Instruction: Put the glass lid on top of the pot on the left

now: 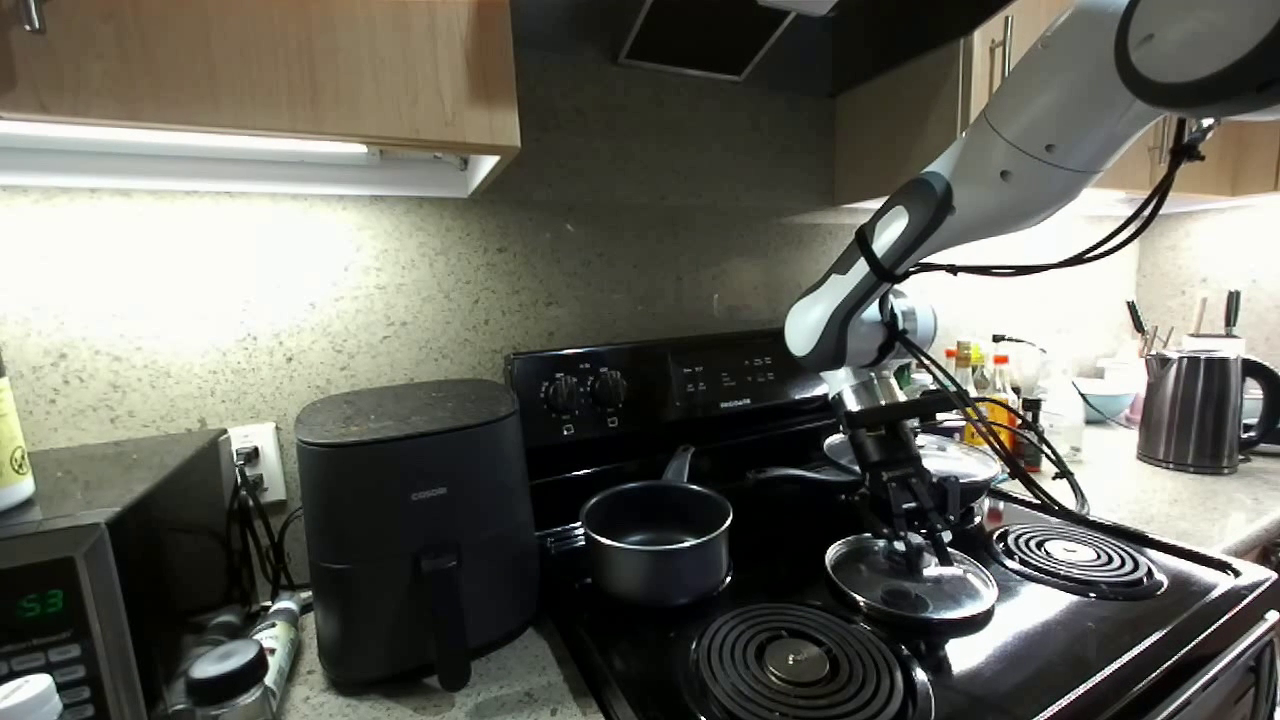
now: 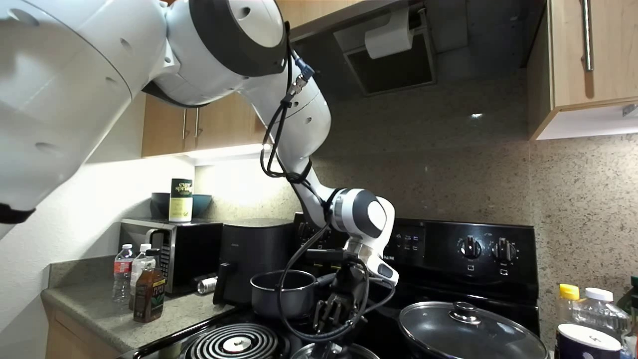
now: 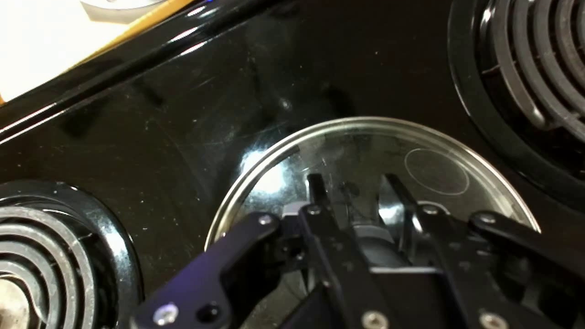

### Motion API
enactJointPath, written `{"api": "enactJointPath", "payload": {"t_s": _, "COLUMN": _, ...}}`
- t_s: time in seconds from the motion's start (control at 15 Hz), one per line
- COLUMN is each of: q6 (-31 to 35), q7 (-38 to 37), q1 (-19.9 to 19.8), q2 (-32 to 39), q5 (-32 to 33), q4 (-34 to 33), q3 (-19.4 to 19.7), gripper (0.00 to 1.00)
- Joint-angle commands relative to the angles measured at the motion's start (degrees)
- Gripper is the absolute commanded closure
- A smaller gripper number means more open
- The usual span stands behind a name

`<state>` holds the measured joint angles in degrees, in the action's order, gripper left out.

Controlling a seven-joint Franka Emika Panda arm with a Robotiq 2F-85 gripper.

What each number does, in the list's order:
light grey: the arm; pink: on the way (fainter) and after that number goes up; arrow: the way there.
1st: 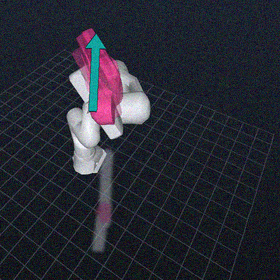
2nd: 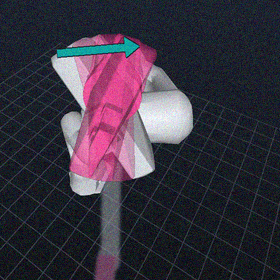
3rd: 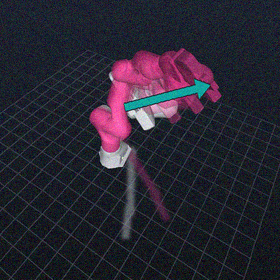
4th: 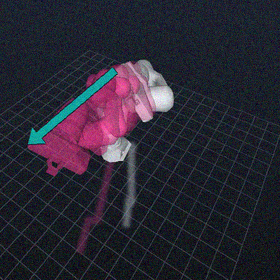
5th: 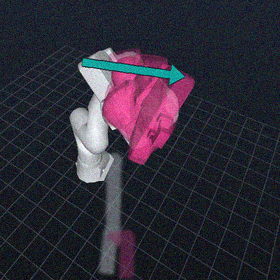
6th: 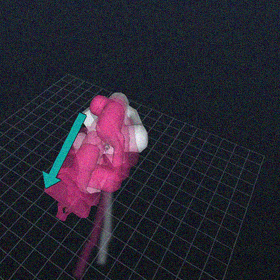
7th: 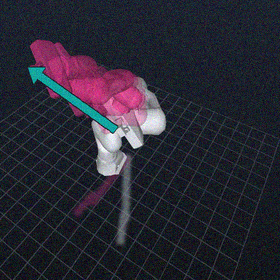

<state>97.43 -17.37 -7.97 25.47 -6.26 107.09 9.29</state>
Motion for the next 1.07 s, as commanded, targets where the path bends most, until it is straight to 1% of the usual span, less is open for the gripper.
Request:
{"api": "enactJointPath", "payload": {"t_s": 0.0, "q6": -0.6, "q7": 1.0, "q1": -0.2, "q2": -1.8, "q5": 0.3, "q4": 0.5, "q3": 0.3, "gripper": 0.33}}
{"api": "enactJointPath", "payload": {"t_s": 0.07, "q6": -0.6, "q7": 0.9, "q1": -0.2, "q2": -1.9, "q5": 0.3, "q4": 0.4, "q3": 0.3, "gripper": 0.25}}
{"api": "enactJointPath", "payload": {"t_s": 0.33, "q6": -0.6, "q7": 0.9, "q1": -0.4, "q2": -1.5, "q5": 0.2, "q4": -0.4, "q3": 0.5, "gripper": 0.0}}
{"api": "enactJointPath", "payload": {"t_s": 0.67, "q6": -0.6, "q7": 0.8, "q1": -0.7, "q2": 0.2, "q5": -0.6, "q4": -2.8, "q3": 0.5, "gripper": 0.0}}
{"api": "enactJointPath", "payload": {"t_s": 0.73, "q6": -0.5, "q7": 0.7, "q1": -0.6, "q2": 0.4, "q5": -0.6, "q4": -3.0, "q3": 0.5, "gripper": 0.02}}
{"api": "enactJointPath", "payload": {"t_s": 0.87, "q6": -0.8, "q7": 0.5, "q1": -0.6, "q2": 1.2, "q5": -0.7, "q4": -3.8, "q3": 0.5, "gripper": 0.25}}
{"api": "enactJointPath", "payload": {"t_s": 1.0, "q6": -1.2, "q7": 0.4, "q1": -0.7, "q2": 2.1, "q5": -0.7, "q4": -4.6, "q3": 0.5, "gripper": 0.38}}
